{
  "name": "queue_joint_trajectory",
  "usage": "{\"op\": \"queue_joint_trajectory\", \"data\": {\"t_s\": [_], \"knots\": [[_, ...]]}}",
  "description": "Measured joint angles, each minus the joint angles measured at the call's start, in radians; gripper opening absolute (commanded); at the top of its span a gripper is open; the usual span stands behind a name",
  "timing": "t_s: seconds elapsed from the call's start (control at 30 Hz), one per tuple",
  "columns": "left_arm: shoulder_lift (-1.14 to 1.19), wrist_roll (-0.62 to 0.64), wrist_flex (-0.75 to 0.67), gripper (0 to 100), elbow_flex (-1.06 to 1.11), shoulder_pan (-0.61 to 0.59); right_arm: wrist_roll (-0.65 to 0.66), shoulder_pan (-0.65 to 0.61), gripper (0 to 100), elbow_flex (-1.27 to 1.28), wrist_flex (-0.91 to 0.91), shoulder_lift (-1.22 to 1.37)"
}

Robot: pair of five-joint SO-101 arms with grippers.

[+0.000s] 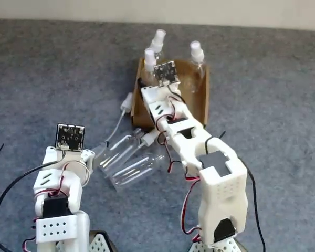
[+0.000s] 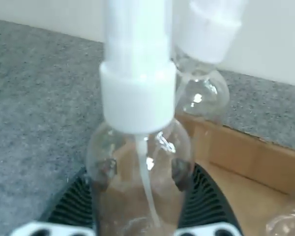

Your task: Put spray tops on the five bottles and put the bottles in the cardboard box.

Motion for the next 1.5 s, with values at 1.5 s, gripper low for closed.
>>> {"op": "queue_joint_trajectory", "data": {"t_s": [1.5], "knots": [[0.0, 0.0, 0.0, 36, 0.0, 0.0, 0.0, -0.018, 17.0, 0.107, -0.014, -0.051]]}}
